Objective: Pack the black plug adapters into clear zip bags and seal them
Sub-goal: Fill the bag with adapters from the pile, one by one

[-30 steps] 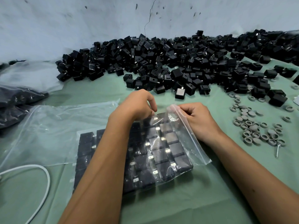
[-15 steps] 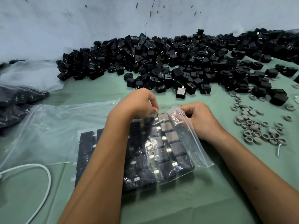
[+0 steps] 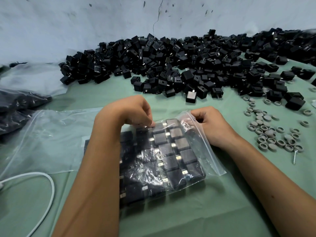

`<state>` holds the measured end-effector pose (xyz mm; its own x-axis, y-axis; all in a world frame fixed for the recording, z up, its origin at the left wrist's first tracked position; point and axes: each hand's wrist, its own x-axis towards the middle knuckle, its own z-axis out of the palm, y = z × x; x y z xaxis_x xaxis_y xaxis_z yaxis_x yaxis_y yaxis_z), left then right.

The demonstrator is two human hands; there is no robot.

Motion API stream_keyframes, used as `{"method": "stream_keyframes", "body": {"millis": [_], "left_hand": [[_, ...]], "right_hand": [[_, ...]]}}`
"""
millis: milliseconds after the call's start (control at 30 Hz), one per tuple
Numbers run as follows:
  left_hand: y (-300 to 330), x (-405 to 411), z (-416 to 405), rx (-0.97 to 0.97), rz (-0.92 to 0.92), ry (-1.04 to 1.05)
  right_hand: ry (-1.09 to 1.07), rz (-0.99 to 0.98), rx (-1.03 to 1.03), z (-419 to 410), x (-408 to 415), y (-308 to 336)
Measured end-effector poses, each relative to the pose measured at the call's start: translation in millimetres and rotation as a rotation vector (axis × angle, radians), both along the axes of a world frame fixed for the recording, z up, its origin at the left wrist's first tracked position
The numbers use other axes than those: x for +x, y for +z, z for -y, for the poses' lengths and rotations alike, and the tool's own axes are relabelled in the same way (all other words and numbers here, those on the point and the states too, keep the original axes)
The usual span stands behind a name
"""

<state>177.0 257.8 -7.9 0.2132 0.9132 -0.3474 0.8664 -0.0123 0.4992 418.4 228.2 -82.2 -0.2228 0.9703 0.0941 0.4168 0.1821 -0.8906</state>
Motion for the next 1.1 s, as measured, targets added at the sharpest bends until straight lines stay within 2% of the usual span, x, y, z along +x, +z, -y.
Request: {"method": "stream_keyframes", "body": {"millis": [100, 200, 333, 400, 467, 567, 700, 800, 900, 967, 1033, 1100], "left_hand": [[-0.4, -2.6, 0.6, -0.010, -0.012, -0.015], [-1.6, -3.7, 0.2, -0.025, 0.059, 0.002], [-4.8, -1.4, -1.3, -0.007, 0.028, -0.012], [-5.5, 0.2, -2.6, 0.001, 0.018, -0.001], [-5.8, 1.2, -3.2, 0.011, 0.010, 0.009], [-6.6, 2.3, -3.0, 0.028, 0.010, 0.016], [-6.9, 6.8, -3.5, 0.097, 0.017, 0.024], [-5.8, 11.8, -4.3, 0.182, 0.051, 0.002], [-5.3, 23.8, -3.5, 0.271, 0.106, -0.047], [-4.8, 37.7, -1.6, 0.307, 0.152, -0.110], [-4.1, 52.8, 1.0, 0.332, 0.192, -0.189], [-4.9, 64.9, 3.8, 0.362, 0.211, -0.261]], "right_hand": [[0.009, -0.007, -0.006, 1.7, -1.2, 1.7], [-0.002, 0.010, -0.001, 1.5, -2.0, 2.4], [-0.203, 0.041, 0.114, -3.1, -0.3, -1.2], [-0.336, 0.112, 0.229, -5.2, 2.6, -1.4], [-0.386, 0.294, 0.345, -7.7, 5.6, -1.0], [-0.269, 0.577, 0.332, -13.5, 5.5, -3.0], [-0.072, 0.802, 0.224, -16.7, 2.5, -7.3], [-0.083, 0.720, 0.247, -17.1, 3.2, -6.2], [-0.251, 0.563, 0.416, -17.9, 2.8, -5.1], [-0.255, 0.604, 0.414, -20.4, 3.0, -6.7], [-0.138, 0.701, 0.287, -22.2, 2.7, -9.0], [-0.063, 0.766, 0.247, -24.2, 4.1, -11.0]]}}
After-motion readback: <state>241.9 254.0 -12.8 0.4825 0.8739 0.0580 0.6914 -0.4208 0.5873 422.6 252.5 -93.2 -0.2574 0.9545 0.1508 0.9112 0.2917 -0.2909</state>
